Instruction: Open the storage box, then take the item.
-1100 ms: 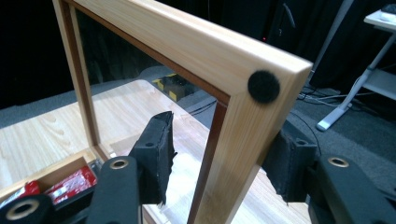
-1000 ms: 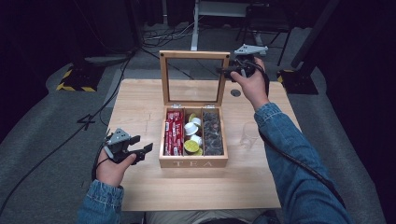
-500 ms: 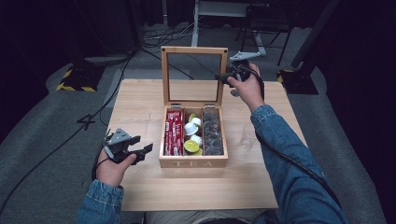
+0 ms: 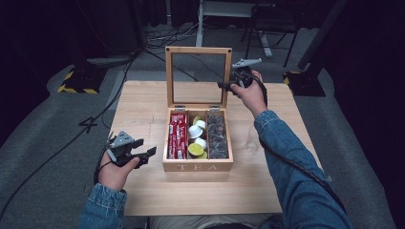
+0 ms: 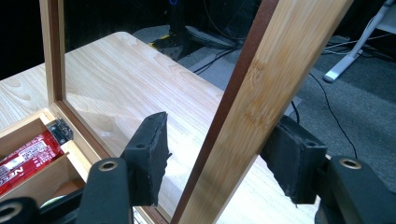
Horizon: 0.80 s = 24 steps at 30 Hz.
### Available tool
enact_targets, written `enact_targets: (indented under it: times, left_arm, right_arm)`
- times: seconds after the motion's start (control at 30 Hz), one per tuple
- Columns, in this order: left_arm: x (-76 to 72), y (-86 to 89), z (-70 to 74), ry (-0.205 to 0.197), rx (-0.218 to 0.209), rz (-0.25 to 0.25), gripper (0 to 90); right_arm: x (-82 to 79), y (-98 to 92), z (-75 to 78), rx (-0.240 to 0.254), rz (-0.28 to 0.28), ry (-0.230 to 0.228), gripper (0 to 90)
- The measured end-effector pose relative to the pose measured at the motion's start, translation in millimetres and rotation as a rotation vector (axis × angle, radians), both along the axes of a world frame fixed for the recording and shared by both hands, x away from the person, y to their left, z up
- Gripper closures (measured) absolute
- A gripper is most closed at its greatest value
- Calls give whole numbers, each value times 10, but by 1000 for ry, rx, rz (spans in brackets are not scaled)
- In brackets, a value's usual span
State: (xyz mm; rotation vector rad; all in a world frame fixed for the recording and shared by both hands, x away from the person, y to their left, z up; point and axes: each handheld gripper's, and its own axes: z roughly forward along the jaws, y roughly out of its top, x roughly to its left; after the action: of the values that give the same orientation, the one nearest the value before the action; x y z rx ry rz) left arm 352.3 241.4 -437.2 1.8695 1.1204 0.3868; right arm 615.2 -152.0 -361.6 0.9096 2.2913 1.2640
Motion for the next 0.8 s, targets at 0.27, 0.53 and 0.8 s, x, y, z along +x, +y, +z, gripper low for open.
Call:
enact_targets:
  times: [0.27,0.53,0.8]
  left_arm:
    - [15,-2,-1,16,14,-4,355]
    - [42,-66,22,14,45,-30,354]
    - [25,-83,33,12,44,-44,351]
  right_arm:
    - [-45,-46,51,22,-9,0,349]
    - [-224,-203,226,11,26,27,325]
    - [-642,-297,393,46,139,36,348]
